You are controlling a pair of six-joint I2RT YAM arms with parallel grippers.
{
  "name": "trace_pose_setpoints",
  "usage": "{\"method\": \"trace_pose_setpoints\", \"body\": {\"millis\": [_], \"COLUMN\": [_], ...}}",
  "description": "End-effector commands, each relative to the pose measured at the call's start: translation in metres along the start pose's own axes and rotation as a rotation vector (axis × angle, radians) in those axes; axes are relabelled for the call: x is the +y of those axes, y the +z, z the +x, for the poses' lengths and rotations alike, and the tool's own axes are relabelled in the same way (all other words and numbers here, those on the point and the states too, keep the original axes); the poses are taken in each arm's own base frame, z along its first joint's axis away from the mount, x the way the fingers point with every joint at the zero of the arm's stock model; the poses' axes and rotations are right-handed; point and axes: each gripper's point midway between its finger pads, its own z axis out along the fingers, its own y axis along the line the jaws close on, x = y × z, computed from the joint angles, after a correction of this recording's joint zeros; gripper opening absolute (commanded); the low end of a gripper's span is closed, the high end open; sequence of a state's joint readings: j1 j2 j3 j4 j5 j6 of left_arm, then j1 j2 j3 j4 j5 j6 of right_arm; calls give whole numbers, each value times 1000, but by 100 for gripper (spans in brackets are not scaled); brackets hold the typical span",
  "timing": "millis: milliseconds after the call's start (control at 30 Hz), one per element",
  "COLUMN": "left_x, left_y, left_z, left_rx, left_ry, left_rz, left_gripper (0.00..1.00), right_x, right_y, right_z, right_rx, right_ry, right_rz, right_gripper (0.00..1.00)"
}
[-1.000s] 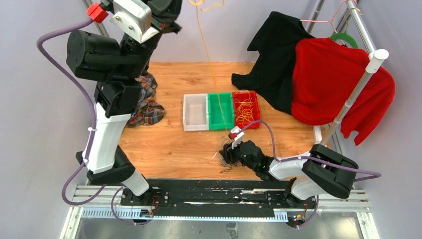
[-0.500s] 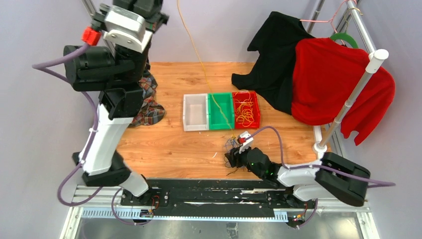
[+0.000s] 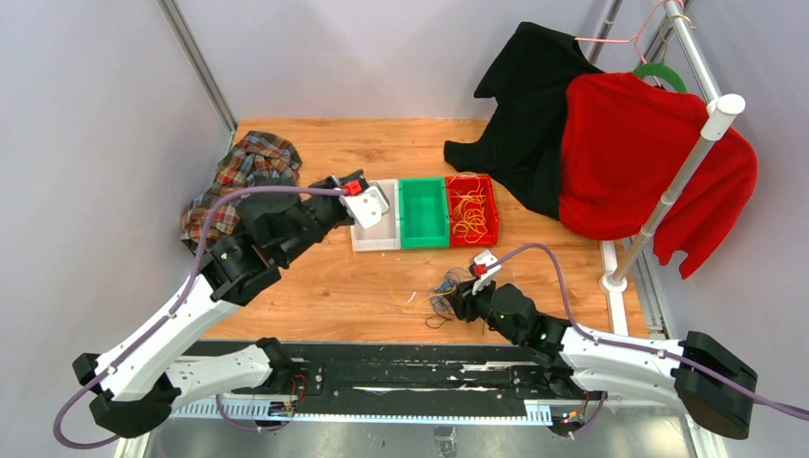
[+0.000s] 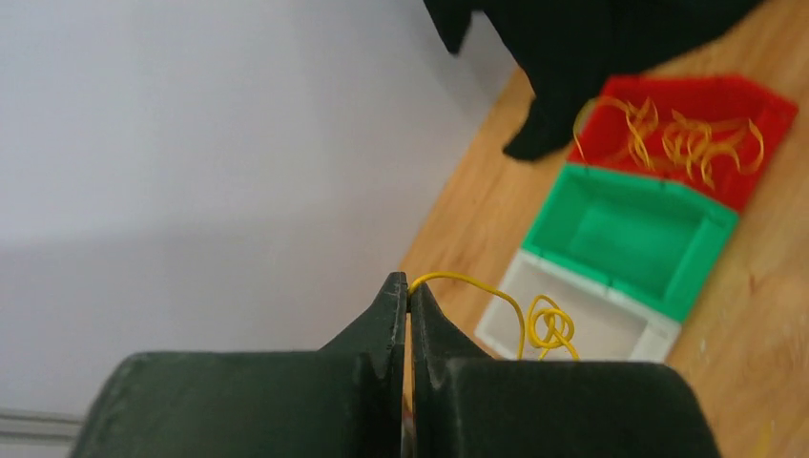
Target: Untangle the cables
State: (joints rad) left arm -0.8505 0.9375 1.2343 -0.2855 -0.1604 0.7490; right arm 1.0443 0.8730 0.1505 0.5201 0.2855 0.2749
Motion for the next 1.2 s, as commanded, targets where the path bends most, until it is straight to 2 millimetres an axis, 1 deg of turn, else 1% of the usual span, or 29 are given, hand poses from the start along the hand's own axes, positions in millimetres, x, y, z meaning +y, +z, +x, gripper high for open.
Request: {"method": "trace_pose_setpoints", "body": {"millis": [0, 33, 100, 133, 200, 233, 300, 367, 433, 500, 600, 667, 700, 767, 800, 833, 867, 900, 933, 1000, 1033, 1067, 1100, 1167], "left_x": [-49, -67, -109, -130, -169, -186, -212, -226, -235, -240, -239, -242, -247, -263, -269, -273, -274, -273, -272, -275, -276, -276, -273, -261], "left_y": [-23, -26, -33, -36, -40, -40, -37, -29, -21, -12, 8, 15, 12, 1, -3, -4, -1, 3, 6, 6, 4, 4, 4, 4], "left_z": [63, 74, 96, 102, 109, 110, 108, 102, 92, 90, 101, 103, 102, 96, 96, 100, 106, 114, 121, 131, 134, 136, 137, 136], "left_rx": [229, 261, 307, 320, 325, 316, 292, 284, 243, 223, 243, 244, 244, 250, 257, 274, 293, 311, 325, 360, 371, 378, 384, 388], "left_ry": [71, 65, 40, 12, -59, -89, -152, -257, -336, -396, -416, -427, -444, -500, -520, -538, -538, -528, -508, -480, -475, -468, -456, -421], "left_rz": [215, 290, 460, 543, 699, 769, 866, 892, 902, 874, 782, 772, 806, 907, 935, 936, 911, 877, 852, 850, 856, 852, 840, 811], "left_gripper": [5, 13, 37, 47, 59, 66, 78, 80, 81, 81, 77, 74, 74, 72, 69, 64, 53, 46, 40, 30, 21, 11, 2, 1], "right_x": [-1, 0, 4, 6, 12, 15, 22, 29, 36, 42, 46, 46, 45, 44, 44, 43, 43, 43, 43, 43, 42, 40, 38, 33], "right_y": [-2, -1, 3, 5, 11, 14, 20, 24, 27, 28, 28, 27, 27, 26, 26, 26, 25, 25, 24, 23, 23, 23, 24, 25], "right_z": [2, -1, -5, -8, -14, -18, -24, -32, -41, -47, -50, -50, -49, -49, -48, -48, -48, -48, -46, -44, -42, -39, -37, -28], "right_rx": [37, 34, 35, 35, 41, 43, 46, 40, 25, 13, 6, 5, 5, 1, 1, 0, -1, -3, -1, -2, 0, 4, 8, 24], "right_ry": [-25, -27, -36, -38, -44, -43, -42, -38, -34, -32, -33, -32, -31, -31, -31, -30, -29, -24, -21, -11, -8, -4, 1, 8], "right_rz": [-2, -6, -17, -22, -34, -39, -59, -80, -106, -128, -149, -153, -150, -145, -144, -143, -144, -145, -146, -147, -145, -137, -126, -104], "right_gripper": [35, 31, 20, 14, 4, 2, 1, 1, 1, 1, 1, 1, 1, 1, 1, 1, 1, 1, 1, 1, 1, 1, 1, 1]}}
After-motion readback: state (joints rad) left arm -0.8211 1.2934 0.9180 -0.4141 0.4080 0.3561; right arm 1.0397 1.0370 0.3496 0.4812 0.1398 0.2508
